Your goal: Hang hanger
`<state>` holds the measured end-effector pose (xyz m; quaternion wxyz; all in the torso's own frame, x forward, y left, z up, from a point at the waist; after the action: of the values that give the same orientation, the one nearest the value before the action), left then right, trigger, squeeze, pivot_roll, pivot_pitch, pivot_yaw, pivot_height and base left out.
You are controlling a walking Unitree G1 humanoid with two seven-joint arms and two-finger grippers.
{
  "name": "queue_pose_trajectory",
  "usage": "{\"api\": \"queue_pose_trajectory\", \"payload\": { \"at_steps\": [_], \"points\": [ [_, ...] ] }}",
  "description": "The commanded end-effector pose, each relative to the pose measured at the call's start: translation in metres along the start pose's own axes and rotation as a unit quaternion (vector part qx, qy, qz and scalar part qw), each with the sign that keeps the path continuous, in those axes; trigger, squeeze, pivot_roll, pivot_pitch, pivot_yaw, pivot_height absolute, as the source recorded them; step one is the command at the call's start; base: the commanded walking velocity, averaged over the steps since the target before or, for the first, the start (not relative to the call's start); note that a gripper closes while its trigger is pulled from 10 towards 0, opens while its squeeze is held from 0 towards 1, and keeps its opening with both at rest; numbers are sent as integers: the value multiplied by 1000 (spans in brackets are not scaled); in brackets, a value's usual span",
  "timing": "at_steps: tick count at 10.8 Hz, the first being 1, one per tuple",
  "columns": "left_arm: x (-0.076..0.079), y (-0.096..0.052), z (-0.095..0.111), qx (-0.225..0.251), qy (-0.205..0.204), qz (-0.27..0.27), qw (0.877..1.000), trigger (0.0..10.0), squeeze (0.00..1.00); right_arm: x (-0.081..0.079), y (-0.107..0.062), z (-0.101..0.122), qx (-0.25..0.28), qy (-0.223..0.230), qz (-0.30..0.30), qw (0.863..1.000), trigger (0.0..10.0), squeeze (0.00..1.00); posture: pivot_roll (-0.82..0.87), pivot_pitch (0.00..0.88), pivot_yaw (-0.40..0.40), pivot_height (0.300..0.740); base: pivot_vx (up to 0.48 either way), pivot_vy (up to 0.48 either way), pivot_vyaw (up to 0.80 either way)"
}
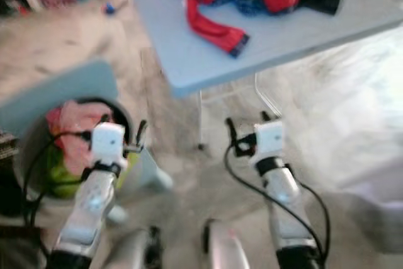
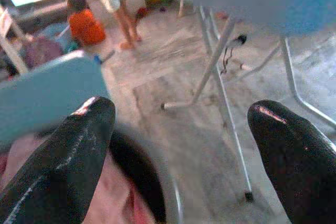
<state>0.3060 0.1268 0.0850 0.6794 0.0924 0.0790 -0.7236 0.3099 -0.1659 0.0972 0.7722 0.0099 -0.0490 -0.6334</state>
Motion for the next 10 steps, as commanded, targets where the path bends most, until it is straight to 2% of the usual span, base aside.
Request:
{"api": "queue_pose_trajectory", "payload": {
  "at_steps": [1,2,5,10],
  "points": [
    [-5,-6,-24,-56,12,14,998,10000,0,-6,-1,-3,-5,6,6,1000,10000,0,-20,214,-20,740,0,0,0],
    [-5,-8,-28,-69,7,19,997,10000,0,-8,-2,-3,-6,0,10,1000,10000,0,-20,214,-20,740,0,0,0],
    [-8,-9,-35,-92,-2,26,995,10000,0,-10,-2,-4,-8,-3,16,1000,10000,0,-19,218,-19,740,0,0,800],
    [-6,-8,-36,-99,-6,23,995,10000,0,-9,-3,-4,-8,-4,9,1000,10000,0,-24,222,-21,740,0,0,0]
  ]
}}
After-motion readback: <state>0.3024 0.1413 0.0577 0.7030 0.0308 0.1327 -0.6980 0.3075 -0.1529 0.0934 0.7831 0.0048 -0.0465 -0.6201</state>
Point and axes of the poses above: a point about 5 cm out from each wrist's last joint towards the gripper, its own y axis pointing out of the wrist towards the gripper, its own z axis along the axis of the wrist's last joint, x = y × z, the point moved 4 cm from there along y, pointing out of the wrist towards the gripper, and after that the axes turned 2 degrees about y, right-handed, at the moved point
